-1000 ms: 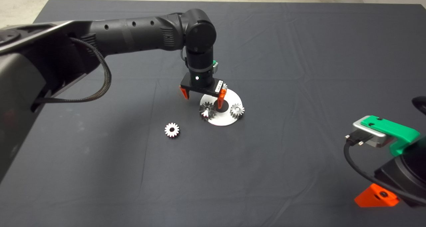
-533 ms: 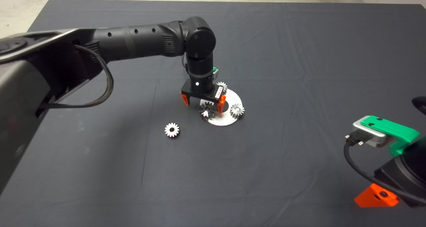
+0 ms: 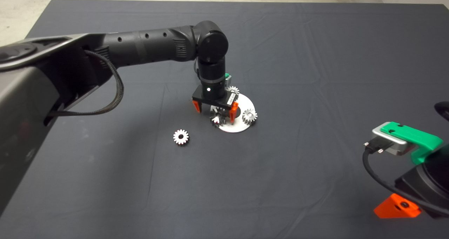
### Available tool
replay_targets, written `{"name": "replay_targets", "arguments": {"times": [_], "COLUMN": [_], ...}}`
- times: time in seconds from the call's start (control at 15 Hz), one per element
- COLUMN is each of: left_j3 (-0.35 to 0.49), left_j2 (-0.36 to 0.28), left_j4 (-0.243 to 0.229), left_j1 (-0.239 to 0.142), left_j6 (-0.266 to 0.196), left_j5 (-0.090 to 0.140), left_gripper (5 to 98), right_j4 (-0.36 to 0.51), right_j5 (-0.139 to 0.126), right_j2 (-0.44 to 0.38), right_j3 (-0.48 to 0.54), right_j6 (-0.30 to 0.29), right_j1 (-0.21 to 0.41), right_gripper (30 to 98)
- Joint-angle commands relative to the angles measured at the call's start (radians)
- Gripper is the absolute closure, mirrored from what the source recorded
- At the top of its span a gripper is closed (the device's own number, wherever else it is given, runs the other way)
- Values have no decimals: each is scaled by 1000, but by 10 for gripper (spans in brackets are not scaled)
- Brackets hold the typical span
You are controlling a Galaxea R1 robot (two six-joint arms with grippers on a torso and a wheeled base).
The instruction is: Remove an incorrectly installed larger gear and replace it with the correct smaller gear
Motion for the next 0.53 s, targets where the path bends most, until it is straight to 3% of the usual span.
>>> {"name": "replay_targets", "arguments": {"times": [0.0,0.13,0.47], "left_j3": [1,1,10], "left_j2": [1,1,0], "left_j4": [-20,-30,-46], "left_j1": [-9,-9,-9], "left_j6": [5,5,5], "left_j5": [3,5,2], "left_gripper": [86,86,190], "right_j4": [-26,-27,-26], "right_j5": [-115,-115,-109], "right_j2": [-1,4,5], "right_j3": [5,5,5], "right_j6": [0,0,-2], "right_j1": [15,15,15], "right_gripper": [317,317,317]}}
